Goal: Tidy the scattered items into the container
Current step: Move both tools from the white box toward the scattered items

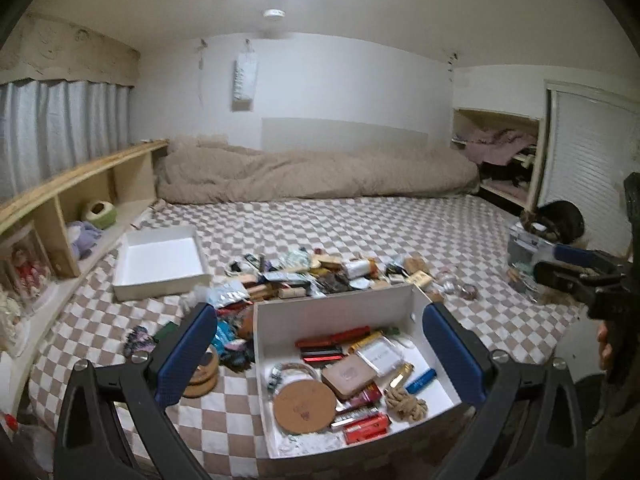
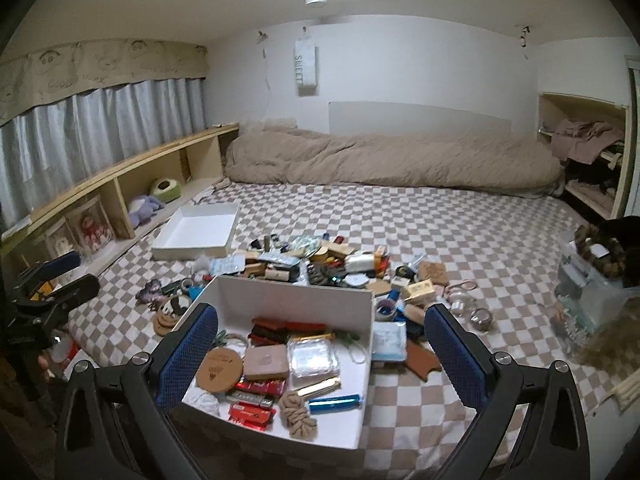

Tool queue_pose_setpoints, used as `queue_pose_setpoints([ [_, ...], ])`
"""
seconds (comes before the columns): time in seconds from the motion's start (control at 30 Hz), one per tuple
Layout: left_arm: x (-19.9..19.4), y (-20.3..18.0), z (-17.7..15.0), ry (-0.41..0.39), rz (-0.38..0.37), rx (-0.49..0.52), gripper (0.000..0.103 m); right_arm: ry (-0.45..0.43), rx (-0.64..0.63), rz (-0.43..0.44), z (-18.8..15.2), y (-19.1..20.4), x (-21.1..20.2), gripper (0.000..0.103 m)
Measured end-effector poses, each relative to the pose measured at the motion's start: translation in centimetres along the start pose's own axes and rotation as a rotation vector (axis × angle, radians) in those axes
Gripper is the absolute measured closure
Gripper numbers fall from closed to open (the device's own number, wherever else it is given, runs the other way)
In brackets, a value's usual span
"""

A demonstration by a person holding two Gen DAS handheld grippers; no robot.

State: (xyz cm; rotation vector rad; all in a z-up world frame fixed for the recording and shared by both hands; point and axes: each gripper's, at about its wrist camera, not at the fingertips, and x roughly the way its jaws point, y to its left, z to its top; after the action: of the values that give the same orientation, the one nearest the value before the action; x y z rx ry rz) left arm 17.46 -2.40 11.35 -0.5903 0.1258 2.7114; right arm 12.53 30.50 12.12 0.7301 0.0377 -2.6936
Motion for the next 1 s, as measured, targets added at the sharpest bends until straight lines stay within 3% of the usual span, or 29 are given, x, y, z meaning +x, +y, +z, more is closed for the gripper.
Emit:
queue_pose_setpoints([
  [0.3, -0.8, 2.0, 2.6, -0.014, 0.039, -0.036, 0.000, -0.008, 0.025, -0.069, 2.7, -3.1, -0.6, 0.000],
  [0.53, 0.9, 3.6, 4.8, 0.008, 0.096, -0.042, 0.000, 0.013, 0.058, -0.145, 4.8, -6.2, 0.5, 0.000],
  [0.7, 2.9, 5.3, 6.2, 0.053, 0.099, -0.099, 0.000, 0.035, 0.102, -0.174, 5.9, -8.6, 1.7, 0.000],
  [1.0, 8.0, 8.9, 7.3, 0.122, 0.237, -0.117, 0.000, 0.119, 0.199, -0.234, 6.7, -13.3, 6.7, 0.000],
])
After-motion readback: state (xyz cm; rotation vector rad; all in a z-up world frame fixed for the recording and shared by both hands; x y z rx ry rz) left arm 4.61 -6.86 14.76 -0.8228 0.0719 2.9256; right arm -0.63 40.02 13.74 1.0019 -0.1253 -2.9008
